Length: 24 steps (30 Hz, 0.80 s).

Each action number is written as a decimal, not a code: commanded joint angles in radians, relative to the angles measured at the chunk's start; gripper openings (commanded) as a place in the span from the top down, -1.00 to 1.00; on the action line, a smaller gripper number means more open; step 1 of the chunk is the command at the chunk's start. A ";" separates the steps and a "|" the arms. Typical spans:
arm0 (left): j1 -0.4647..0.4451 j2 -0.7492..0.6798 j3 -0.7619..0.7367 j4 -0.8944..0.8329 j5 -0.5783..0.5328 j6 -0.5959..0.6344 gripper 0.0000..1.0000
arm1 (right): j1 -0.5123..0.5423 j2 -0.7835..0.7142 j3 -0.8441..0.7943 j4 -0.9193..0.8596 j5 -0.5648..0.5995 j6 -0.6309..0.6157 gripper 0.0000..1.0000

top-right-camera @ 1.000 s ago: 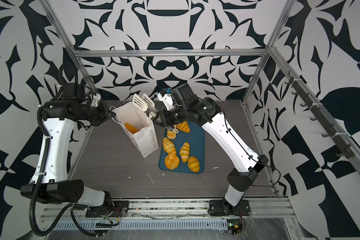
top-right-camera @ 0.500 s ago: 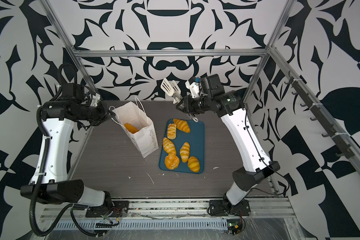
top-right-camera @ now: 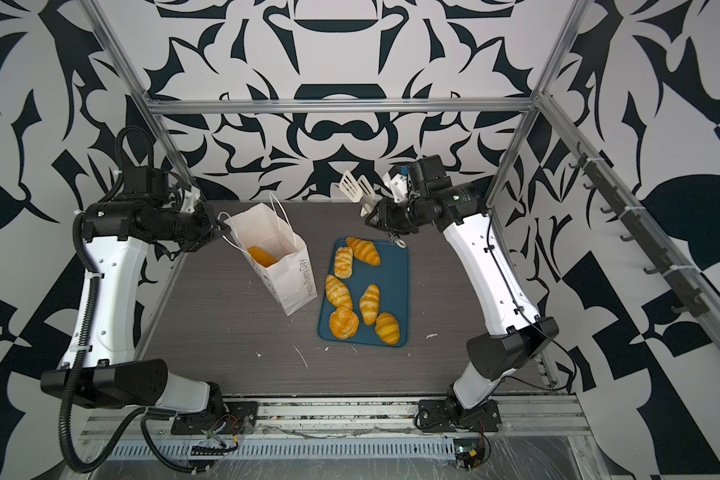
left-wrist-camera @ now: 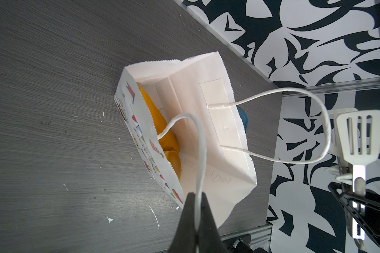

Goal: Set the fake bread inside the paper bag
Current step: 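Move the tongs back over the remaining pastries on the tray with the right gripper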

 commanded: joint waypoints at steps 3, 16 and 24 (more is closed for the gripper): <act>0.006 -0.013 -0.001 -0.032 0.014 -0.007 1.00 | -0.027 -0.028 -0.042 0.016 0.017 -0.022 0.18; 0.006 -0.020 -0.018 -0.032 0.018 -0.006 1.00 | -0.050 -0.013 -0.235 -0.045 0.125 -0.040 0.21; 0.006 -0.025 -0.028 -0.032 0.017 -0.006 1.00 | -0.052 -0.016 -0.335 -0.033 0.150 -0.046 0.21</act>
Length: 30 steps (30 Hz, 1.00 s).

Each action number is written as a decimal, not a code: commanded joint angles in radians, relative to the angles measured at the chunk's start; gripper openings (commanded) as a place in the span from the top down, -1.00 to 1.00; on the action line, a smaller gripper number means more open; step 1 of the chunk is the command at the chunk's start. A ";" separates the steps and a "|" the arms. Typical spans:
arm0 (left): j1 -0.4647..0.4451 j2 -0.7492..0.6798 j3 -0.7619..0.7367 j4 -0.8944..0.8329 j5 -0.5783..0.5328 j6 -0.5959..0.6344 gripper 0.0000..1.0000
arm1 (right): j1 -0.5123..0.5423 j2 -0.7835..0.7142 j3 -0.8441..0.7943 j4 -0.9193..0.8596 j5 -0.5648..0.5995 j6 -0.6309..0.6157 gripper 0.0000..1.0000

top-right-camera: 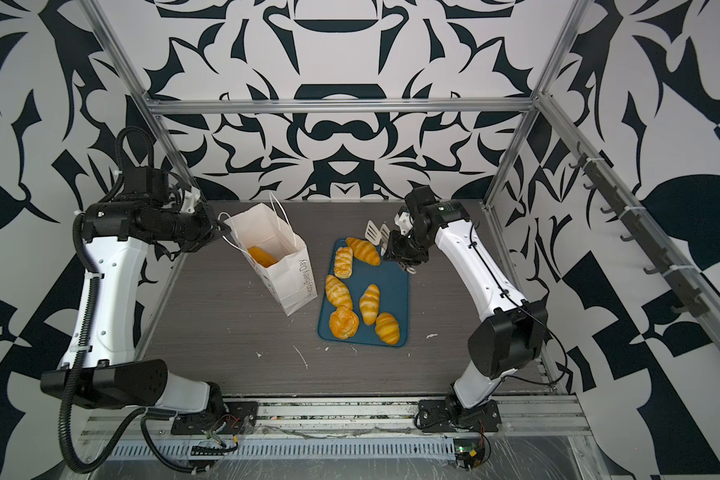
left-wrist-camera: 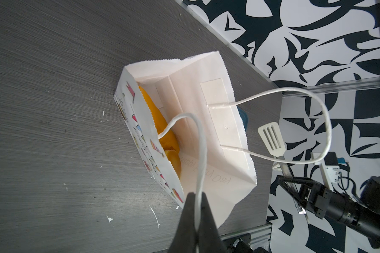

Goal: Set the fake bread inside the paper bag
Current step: 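Move the tongs back over the remaining pastries on the tray with the right gripper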

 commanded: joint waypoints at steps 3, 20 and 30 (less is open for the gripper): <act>0.006 -0.023 -0.021 -0.034 0.017 -0.007 1.00 | -0.009 -0.007 -0.026 0.016 0.022 -0.023 0.21; 0.006 -0.030 -0.023 -0.036 0.013 -0.007 1.00 | -0.023 0.051 -0.085 0.031 0.029 -0.032 0.13; 0.007 -0.027 -0.019 -0.036 0.013 -0.006 1.00 | -0.024 0.098 -0.052 0.007 0.076 -0.064 0.12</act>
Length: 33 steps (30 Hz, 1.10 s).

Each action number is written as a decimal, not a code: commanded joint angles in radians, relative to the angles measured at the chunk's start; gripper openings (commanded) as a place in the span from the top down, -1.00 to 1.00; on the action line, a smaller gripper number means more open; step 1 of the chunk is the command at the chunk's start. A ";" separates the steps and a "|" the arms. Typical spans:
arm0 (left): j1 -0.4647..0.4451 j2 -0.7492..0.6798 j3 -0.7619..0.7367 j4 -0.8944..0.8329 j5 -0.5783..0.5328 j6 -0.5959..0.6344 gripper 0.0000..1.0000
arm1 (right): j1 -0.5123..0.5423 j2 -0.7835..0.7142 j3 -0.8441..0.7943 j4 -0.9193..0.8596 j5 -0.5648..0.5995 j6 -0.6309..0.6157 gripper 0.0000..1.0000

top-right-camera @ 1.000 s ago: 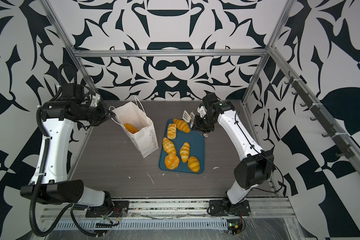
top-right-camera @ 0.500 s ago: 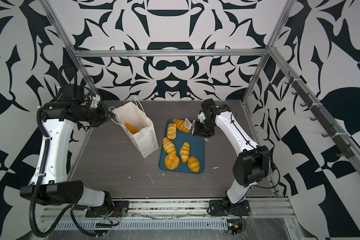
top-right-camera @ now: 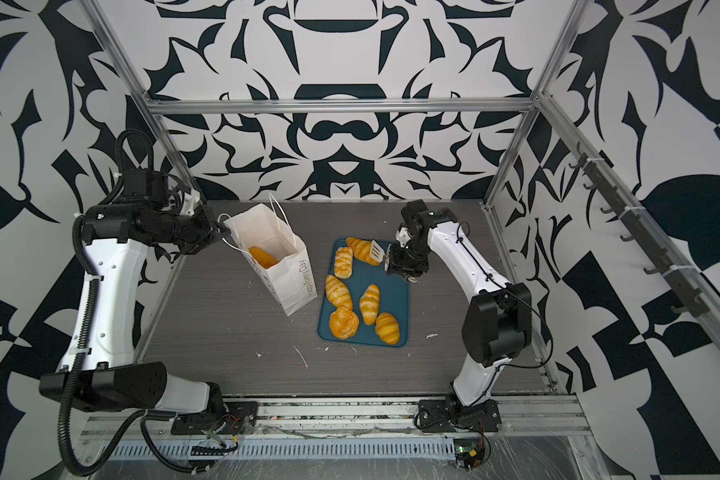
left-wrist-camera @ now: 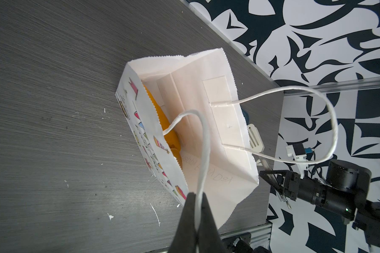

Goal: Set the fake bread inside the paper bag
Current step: 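Move the tongs back over the remaining pastries on the tray with the right gripper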

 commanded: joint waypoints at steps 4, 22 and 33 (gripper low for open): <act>0.004 -0.007 0.008 -0.034 0.016 -0.008 1.00 | -0.005 0.024 0.070 -0.034 0.085 -0.058 0.12; 0.010 0.014 0.028 -0.031 0.021 -0.012 1.00 | 0.075 0.107 0.151 -0.053 0.180 -0.126 0.10; 0.016 0.015 0.012 -0.025 0.034 -0.019 1.00 | 0.096 0.135 0.166 -0.043 0.267 -0.148 0.08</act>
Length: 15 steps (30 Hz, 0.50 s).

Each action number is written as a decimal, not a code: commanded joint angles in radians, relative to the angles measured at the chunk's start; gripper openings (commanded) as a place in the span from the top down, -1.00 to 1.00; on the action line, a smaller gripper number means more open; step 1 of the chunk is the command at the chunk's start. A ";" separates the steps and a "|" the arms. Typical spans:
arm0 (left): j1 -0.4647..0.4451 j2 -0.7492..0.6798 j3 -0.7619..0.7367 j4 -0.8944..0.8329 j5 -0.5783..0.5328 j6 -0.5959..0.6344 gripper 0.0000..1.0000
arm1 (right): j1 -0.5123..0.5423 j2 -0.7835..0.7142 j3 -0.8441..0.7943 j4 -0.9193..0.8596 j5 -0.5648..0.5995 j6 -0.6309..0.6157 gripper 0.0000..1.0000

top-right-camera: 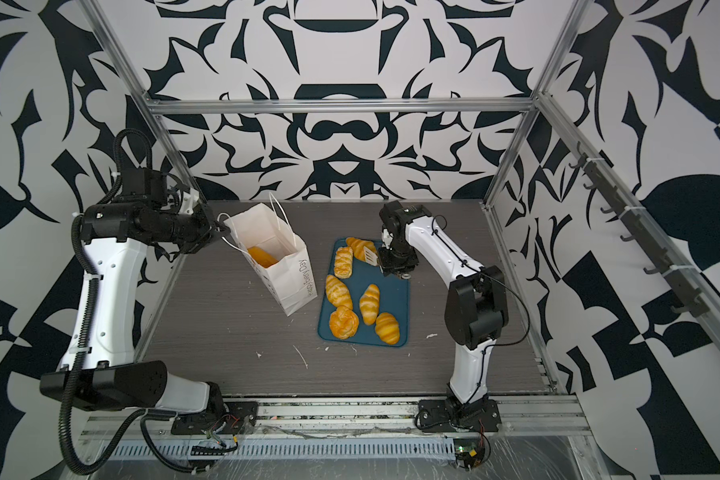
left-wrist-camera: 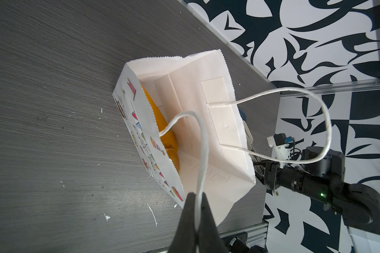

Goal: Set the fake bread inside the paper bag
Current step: 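Move the tongs back over the remaining pastries on the tray with the right gripper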

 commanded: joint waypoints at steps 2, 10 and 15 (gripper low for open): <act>0.009 0.010 0.004 -0.023 0.016 -0.012 1.00 | 0.002 -0.011 0.040 0.002 0.034 -0.018 0.06; 0.013 0.020 0.004 -0.013 0.037 -0.023 1.00 | 0.032 0.004 0.054 0.022 0.019 -0.036 0.03; 0.015 0.023 0.008 -0.010 0.041 -0.024 1.00 | 0.034 0.015 0.056 0.023 0.031 -0.039 0.02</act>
